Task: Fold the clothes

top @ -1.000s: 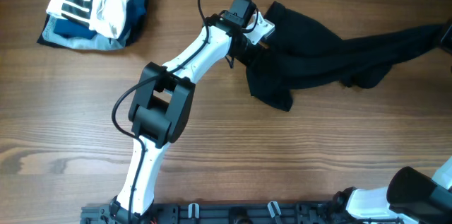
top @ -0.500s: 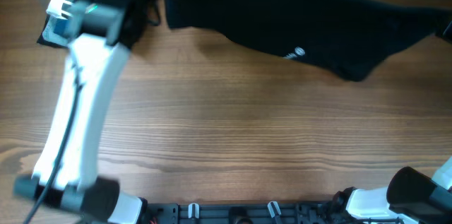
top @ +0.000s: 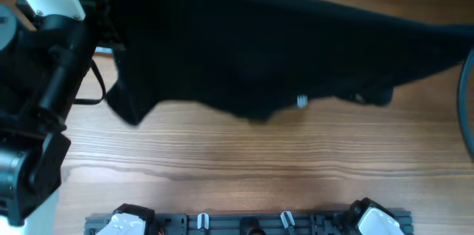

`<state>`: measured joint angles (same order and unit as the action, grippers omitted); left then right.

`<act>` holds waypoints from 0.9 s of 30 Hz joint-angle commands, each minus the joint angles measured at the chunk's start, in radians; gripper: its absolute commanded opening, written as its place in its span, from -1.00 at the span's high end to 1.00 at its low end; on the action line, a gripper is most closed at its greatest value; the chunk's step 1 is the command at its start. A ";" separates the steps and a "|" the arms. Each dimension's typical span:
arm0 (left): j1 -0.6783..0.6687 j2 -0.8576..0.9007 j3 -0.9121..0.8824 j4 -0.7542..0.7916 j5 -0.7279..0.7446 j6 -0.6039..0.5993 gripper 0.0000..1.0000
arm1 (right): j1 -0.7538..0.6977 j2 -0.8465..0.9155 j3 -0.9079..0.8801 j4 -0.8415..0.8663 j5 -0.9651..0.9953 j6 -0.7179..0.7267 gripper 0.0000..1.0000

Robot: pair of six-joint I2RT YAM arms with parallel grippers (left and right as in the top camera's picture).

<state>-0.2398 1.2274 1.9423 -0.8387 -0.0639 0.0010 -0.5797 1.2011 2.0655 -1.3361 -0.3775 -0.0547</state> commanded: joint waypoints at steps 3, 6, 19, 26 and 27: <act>0.014 0.131 0.010 -0.014 -0.077 -0.009 0.92 | -0.014 0.077 -0.001 0.013 -0.023 -0.079 0.92; 0.014 0.230 0.010 0.003 -0.092 -0.010 0.92 | -0.013 0.153 -0.001 0.040 -0.075 -0.103 0.92; 0.023 0.600 0.010 0.790 -0.095 -0.010 0.92 | 0.110 0.452 -0.001 0.850 -0.155 0.063 0.92; 0.026 0.650 0.008 0.532 -0.027 -0.010 0.92 | 0.168 0.573 -0.004 0.685 -0.147 -0.019 0.91; 0.026 0.677 0.008 0.468 -0.011 -0.010 0.92 | 0.180 0.615 -0.004 0.641 -0.147 -0.032 0.91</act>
<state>-0.2348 1.8462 1.9427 -0.2466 -0.0986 0.0002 -0.4213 1.7149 2.0533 -0.6453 -0.5468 -0.0437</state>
